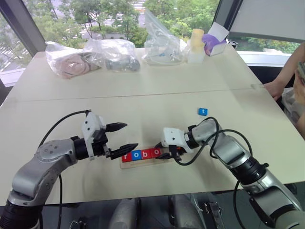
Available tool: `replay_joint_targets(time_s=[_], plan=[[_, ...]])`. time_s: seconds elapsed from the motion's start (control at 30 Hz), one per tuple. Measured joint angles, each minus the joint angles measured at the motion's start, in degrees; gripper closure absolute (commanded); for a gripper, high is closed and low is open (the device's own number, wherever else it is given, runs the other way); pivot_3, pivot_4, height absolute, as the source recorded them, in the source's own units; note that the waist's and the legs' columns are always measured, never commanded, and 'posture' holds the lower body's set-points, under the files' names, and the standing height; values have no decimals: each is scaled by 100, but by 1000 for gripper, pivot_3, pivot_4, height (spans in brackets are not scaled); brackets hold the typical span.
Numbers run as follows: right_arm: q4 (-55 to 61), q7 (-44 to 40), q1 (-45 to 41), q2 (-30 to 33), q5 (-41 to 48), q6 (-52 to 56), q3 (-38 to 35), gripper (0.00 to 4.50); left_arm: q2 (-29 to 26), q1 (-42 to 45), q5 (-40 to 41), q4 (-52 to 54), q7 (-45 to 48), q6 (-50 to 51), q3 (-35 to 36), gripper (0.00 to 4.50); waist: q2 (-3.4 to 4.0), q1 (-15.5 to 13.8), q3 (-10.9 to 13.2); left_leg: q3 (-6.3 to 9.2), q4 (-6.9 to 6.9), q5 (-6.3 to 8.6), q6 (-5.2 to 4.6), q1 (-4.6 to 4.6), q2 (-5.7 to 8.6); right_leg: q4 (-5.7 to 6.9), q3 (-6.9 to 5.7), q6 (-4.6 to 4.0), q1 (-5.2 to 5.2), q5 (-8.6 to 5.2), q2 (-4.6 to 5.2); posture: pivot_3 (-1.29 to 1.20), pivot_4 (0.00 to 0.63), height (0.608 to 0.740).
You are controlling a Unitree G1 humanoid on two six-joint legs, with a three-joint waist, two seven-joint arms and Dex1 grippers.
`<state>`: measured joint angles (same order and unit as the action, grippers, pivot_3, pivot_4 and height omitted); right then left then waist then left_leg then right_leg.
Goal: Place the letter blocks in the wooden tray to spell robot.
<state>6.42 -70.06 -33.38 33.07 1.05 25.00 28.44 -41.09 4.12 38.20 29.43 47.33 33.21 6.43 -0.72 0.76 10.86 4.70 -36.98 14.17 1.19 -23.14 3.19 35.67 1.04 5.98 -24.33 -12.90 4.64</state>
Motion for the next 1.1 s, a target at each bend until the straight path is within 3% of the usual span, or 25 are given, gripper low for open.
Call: replay_joint_targets(time_s=[0.23, 0.43, 0.47, 1.1], plan=[[-1, -12, -1, -12, -14, 6, 0, 3367, 6, 0, 0, 0, -1, 0, 0, 0, 0, 0, 0, 0, 0, 0, 0, 0, 0, 1, 0, 0, 0, 0, 0, 0, 150, 740], [4, -137, -18, -10, 6, 135, 17, 280, 7, 5, -1, -1, 1, 0, -1, 0, 0, 0, 0, 0, -1, 0, 0, 0, 0, 1, 0, 0, 0, 0, 0, 0, 150, 740], [5, -156, -17, -5, 5, 184, 43, 82, 7, 5, -2, -1, 1, 0, -1, 0, 0, 0, 0, 0, -1, 0, 0, 0, 0, 1, 0, 0, 0, 0, 0, 0, 150, 740], [-180, 54, -305, -41, 283, 462, -321, 82, 65, 31, -6, -3, -12, 0, -12, 0, 0, -6, 0, 0, -2, 0, 0, -1, 1, 3, 0, 0, 0, 0, 2, 0, 150, 740]])
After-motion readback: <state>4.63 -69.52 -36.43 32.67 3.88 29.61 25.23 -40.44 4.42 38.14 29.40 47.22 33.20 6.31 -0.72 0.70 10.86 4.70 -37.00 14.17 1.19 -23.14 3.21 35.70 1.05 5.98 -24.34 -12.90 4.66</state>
